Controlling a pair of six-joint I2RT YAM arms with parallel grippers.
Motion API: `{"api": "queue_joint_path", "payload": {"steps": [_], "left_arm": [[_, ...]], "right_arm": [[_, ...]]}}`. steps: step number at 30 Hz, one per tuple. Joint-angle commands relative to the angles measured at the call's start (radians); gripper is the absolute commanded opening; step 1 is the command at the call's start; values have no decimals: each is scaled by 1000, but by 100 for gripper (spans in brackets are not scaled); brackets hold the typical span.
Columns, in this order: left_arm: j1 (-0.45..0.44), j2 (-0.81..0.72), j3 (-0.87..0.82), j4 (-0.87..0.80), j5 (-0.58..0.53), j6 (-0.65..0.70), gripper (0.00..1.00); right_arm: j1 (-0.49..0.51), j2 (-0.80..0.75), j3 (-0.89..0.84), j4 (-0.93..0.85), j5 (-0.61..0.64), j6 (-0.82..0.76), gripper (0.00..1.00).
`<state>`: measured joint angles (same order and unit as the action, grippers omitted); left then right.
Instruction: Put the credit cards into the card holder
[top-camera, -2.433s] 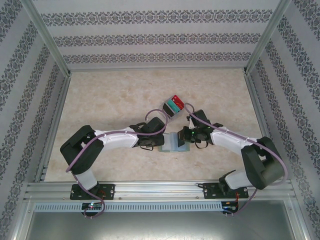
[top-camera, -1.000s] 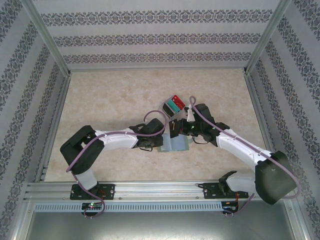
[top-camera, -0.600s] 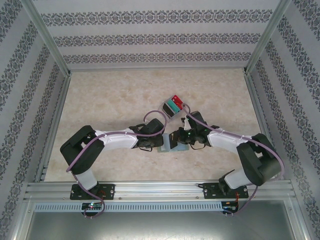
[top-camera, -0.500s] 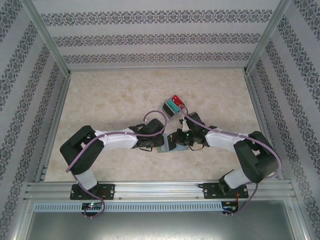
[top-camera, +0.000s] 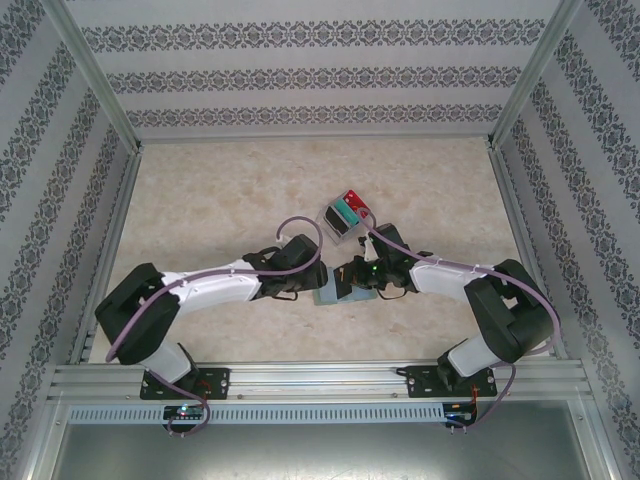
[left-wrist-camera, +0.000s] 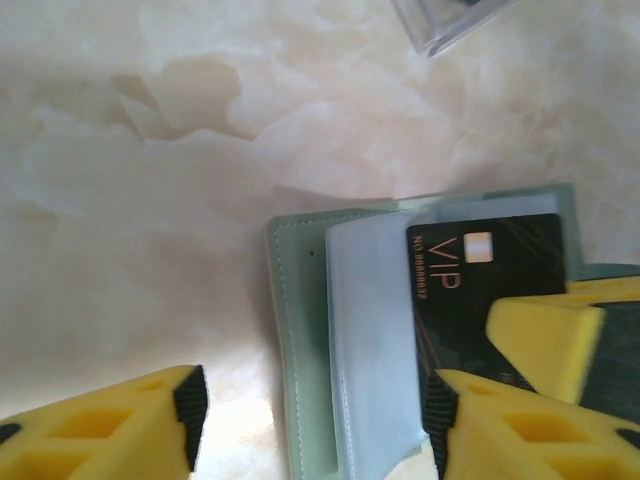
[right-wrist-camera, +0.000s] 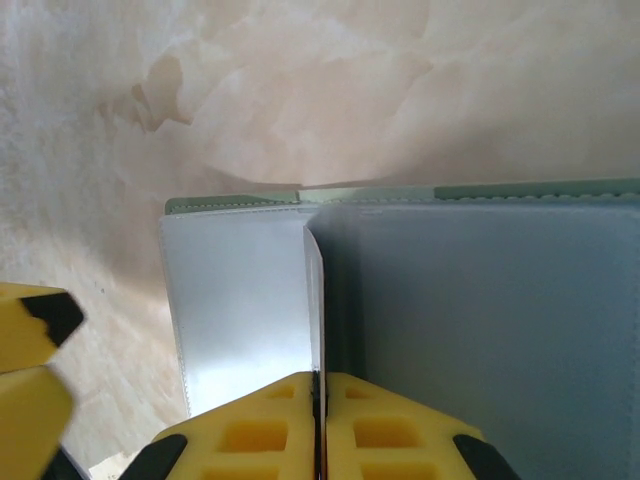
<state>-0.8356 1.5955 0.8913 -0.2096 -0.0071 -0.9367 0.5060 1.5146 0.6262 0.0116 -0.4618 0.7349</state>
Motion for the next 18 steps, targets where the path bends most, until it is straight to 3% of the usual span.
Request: {"api": "queue_joint_path", "payload": {"steps": [1,5,8,18], "left_arm": [[10,66,46,11,34,29,54],[10,111,79,-36,28,30,38],[10,113,74,-45,17,32,32],[10,130,72,-54,13,35,26]], "right_arm": [[-27,-46,-3,-12,-18,5,8],[-50,-88,-17,-21,-35,-10,9],[-61,-92,-38,-16,-35,-24,9],[-58,21,-52,68,-87,-29,9]]}}
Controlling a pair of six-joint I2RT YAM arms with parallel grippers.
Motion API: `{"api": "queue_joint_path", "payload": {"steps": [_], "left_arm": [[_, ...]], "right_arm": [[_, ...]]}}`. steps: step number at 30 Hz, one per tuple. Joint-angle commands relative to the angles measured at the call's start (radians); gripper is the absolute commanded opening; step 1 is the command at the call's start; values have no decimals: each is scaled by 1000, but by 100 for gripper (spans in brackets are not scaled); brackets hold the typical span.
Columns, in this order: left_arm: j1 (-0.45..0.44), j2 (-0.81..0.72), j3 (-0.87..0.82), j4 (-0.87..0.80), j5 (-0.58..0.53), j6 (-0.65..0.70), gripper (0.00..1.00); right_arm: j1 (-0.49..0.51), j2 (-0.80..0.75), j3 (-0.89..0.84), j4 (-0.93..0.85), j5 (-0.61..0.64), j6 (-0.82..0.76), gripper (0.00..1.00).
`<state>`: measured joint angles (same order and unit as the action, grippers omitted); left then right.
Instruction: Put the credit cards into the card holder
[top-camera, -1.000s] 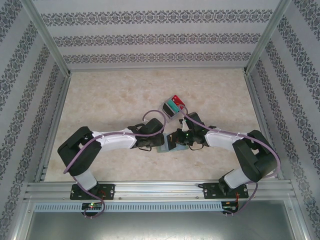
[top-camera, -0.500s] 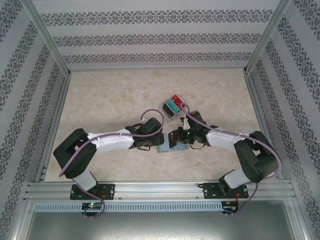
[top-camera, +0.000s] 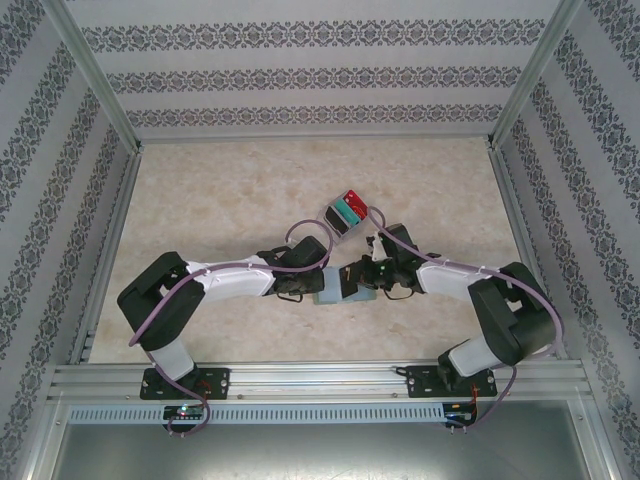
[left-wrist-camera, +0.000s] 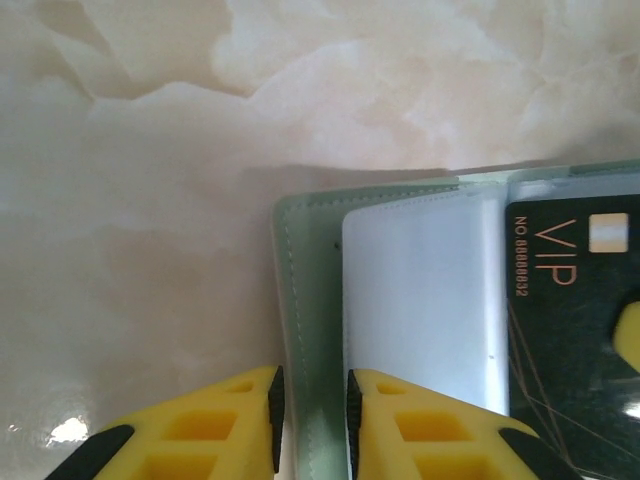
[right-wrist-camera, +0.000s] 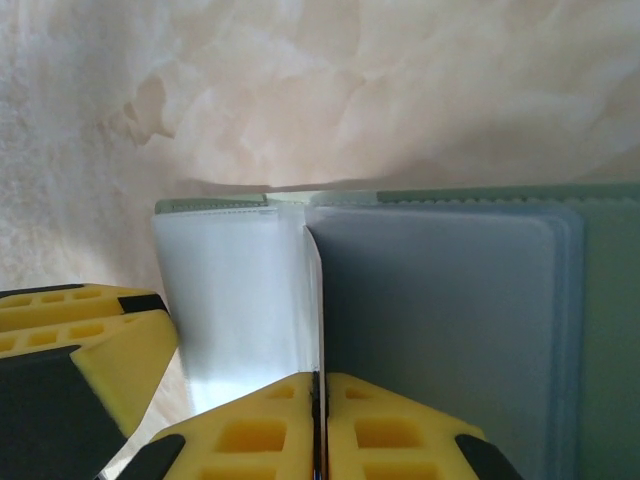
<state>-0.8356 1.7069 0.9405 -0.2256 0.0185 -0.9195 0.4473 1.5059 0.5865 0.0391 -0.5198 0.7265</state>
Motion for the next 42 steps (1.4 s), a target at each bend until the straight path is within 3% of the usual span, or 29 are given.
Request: {"api": "queue_joint_path", "payload": {"steps": [1,31,36,40,42], "left_arm": [[10,20,23,-39,-13,18,25],[10,53,8,-37,-16,1,24],[10,47,8,-43,-19,3,24],[10,45,5,-43,-22,2,23],[10,44,3,-41,-21,1,24]], "right_arm": [[2,37,-14,52,-38,-20,9],[79,148,-8,161,-32,53,12],[83,110,4,88,22,27,18],[77,50,17,-10,83,-12,35],[75,39,32,-55,101,-35,36]]}}
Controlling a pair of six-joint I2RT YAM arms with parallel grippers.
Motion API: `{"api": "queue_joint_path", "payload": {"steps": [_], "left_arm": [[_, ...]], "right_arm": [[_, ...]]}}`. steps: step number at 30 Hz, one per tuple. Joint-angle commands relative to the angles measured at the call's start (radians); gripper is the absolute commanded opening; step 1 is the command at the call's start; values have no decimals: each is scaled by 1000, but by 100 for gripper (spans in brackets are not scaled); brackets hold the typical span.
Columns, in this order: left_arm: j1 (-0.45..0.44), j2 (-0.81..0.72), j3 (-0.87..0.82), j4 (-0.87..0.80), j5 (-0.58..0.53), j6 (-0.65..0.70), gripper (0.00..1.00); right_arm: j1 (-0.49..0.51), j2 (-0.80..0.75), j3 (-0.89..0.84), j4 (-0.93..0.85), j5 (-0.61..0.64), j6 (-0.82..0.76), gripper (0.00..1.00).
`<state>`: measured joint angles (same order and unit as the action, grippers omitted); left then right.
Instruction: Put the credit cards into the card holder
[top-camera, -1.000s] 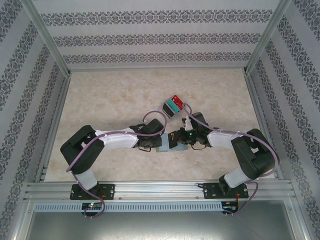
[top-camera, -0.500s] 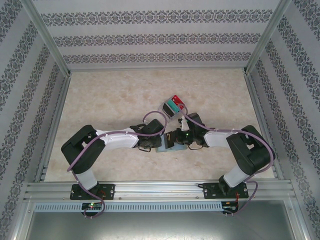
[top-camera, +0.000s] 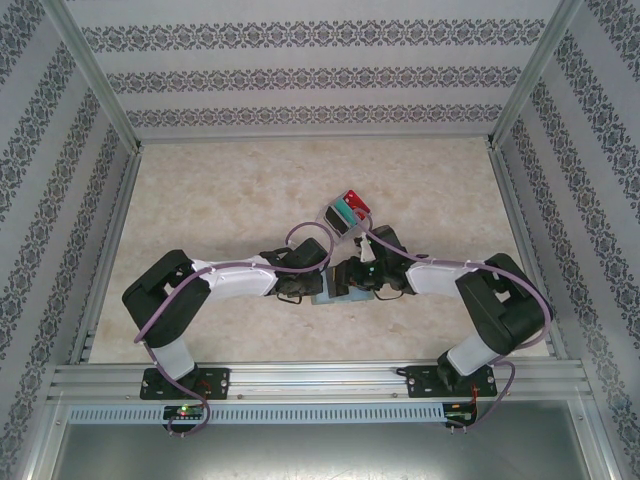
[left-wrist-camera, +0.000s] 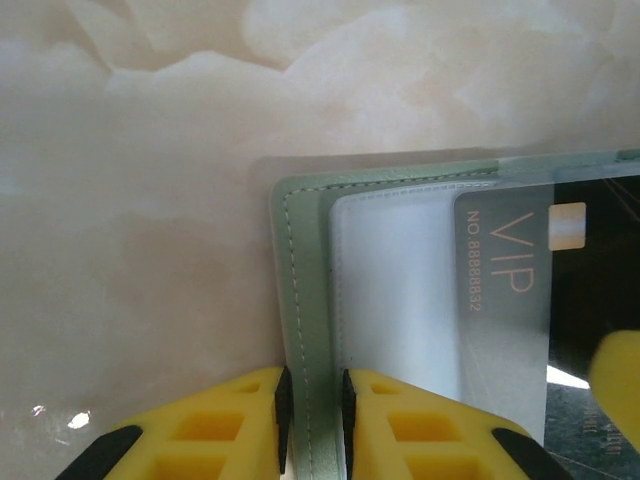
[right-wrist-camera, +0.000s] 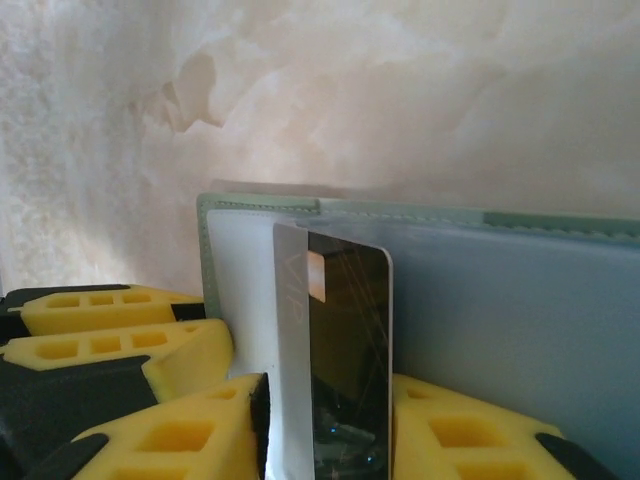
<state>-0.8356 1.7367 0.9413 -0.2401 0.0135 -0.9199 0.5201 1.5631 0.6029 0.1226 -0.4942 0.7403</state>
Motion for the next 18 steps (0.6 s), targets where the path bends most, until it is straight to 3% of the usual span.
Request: {"api": "queue_joint_path", "payload": {"steps": [1,6,11,18], "left_arm": [[10,15,4,-26,-14,1,24],[10,17,6,-26,-14,1,23],[10,18,9,-24,-11,3,23],[10,22,7,-6,-3,-3,23]], "right_arm": [[2,-21,27,-166,88,-61,36],[0,-26,41,-204,113,-76,36],[7,2,49,-205,115,-67,22],[47,32,66,-143,68,3,22]]}}
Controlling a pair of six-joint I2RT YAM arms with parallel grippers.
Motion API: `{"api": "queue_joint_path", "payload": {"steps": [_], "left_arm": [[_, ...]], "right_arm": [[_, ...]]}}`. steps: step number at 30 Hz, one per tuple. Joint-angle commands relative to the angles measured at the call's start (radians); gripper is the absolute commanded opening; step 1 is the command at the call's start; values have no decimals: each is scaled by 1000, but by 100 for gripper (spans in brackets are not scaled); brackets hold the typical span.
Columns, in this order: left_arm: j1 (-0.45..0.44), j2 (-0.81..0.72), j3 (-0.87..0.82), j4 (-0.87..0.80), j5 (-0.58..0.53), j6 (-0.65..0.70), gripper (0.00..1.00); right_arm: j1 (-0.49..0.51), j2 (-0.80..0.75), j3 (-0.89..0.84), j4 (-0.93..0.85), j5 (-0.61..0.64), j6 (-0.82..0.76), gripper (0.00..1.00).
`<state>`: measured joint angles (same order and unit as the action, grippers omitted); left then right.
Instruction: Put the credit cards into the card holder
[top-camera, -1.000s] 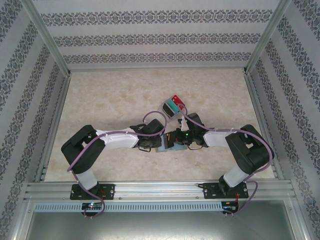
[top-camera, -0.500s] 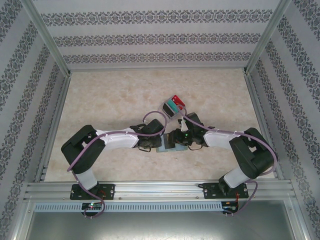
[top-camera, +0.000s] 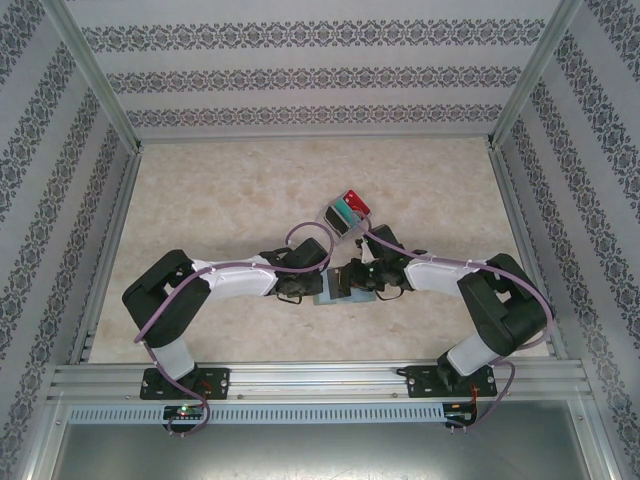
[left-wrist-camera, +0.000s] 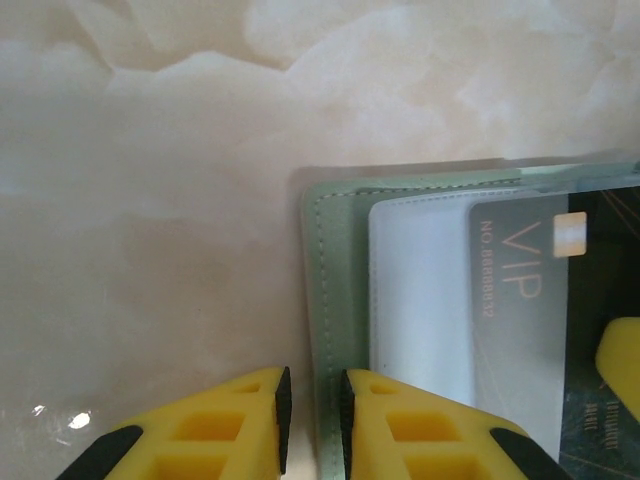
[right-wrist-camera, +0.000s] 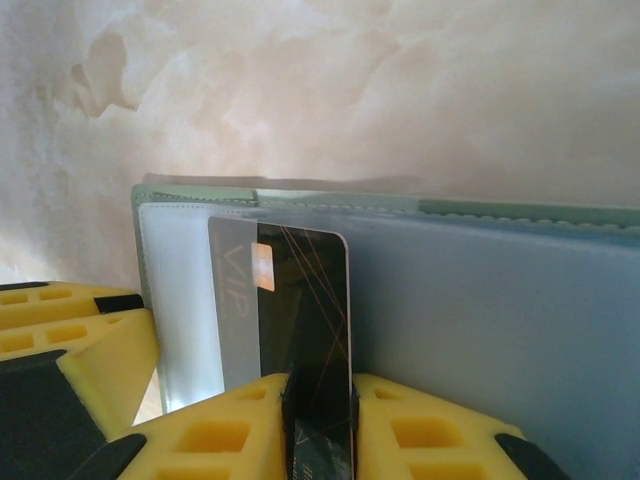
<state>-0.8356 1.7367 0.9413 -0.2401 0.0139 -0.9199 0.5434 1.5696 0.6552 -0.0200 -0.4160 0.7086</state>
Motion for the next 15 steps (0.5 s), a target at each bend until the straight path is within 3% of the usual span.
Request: {"api": "queue_joint_path", "payload": {"steps": [1,7,11,15], "left_arm": [[10,22,7,-4,-2,-4,23],[10,25,5,-2,1,-3,22],[10,26,13,-13,1,2,22],[10,9,-3,-10,-9,-3,21]], "right_arm": [[24,29,16,0,-9,42,22],[29,16,32,-13,-20,53,24],[26,-14,47,-126,80,15,36],[27,-35,56,-202,142,-14,41]]}}
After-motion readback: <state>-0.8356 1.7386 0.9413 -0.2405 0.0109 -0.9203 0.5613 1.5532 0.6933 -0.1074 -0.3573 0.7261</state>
